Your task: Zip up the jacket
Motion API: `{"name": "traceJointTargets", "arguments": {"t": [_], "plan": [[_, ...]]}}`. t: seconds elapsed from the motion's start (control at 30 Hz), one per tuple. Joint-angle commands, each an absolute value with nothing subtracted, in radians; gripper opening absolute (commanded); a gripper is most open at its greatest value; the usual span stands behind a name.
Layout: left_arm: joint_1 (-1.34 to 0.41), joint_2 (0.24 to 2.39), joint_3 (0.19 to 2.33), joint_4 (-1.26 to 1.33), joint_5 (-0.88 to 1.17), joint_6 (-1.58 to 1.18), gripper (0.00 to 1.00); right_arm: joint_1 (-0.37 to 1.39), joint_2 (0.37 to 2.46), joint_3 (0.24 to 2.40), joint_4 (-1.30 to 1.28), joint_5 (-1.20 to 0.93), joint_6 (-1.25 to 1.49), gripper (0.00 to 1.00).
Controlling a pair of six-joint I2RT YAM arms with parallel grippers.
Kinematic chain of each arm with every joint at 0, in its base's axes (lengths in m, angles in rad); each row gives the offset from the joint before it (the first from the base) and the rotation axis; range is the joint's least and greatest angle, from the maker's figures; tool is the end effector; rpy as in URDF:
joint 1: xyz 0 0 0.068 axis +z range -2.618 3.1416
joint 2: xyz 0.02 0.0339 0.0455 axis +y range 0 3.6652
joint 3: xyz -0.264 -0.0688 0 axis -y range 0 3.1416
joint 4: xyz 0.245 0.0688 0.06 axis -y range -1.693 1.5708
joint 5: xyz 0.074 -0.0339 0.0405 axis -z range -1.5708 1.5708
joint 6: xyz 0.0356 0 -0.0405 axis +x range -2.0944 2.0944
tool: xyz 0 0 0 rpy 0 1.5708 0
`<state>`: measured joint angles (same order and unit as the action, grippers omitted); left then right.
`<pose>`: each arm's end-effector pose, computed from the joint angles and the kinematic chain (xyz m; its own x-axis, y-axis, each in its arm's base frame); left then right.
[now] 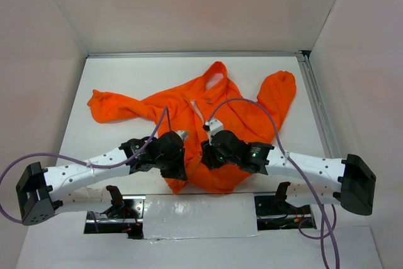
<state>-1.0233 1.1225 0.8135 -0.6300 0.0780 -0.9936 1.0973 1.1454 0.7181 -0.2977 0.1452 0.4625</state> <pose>0.1131 -0.1909 0.2457 -0.9626 -0.0260 -0.2696 0.1256 0.8391 -0.5292 0.1143 0.2118 0.2346 -0.6415 -0.2838 -0.7127 -0.6090 0.7534 0.2481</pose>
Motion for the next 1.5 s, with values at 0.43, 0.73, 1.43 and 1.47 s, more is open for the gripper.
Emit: {"name": "traceJointTargets", "arguments": {"t": [0.43,0.73,1.43,1.47], "plan": [[-1.020,1.117,0.790,-0.663,0.086,-0.985,0.00,1.074,1.258,0.742,-0.264,0.129,0.414,0.48],[-1.020,1.232,0.753,-0.727,0.161,-1.061,0.03,1.129,1.440,0.762,-0.201,0.095,0.442,0.50],[-1.020,1.423,0.882,-0.588,0.109,-0.969,0.84,1.048,1.103,0.664,-0.232,0.080,0.479,0.60],[-1.019,1.457,0.876,-0.586,0.103,-0.979,0.82,1.036,1.091,0.658,-0.232,0.071,0.476,0.60]]}}
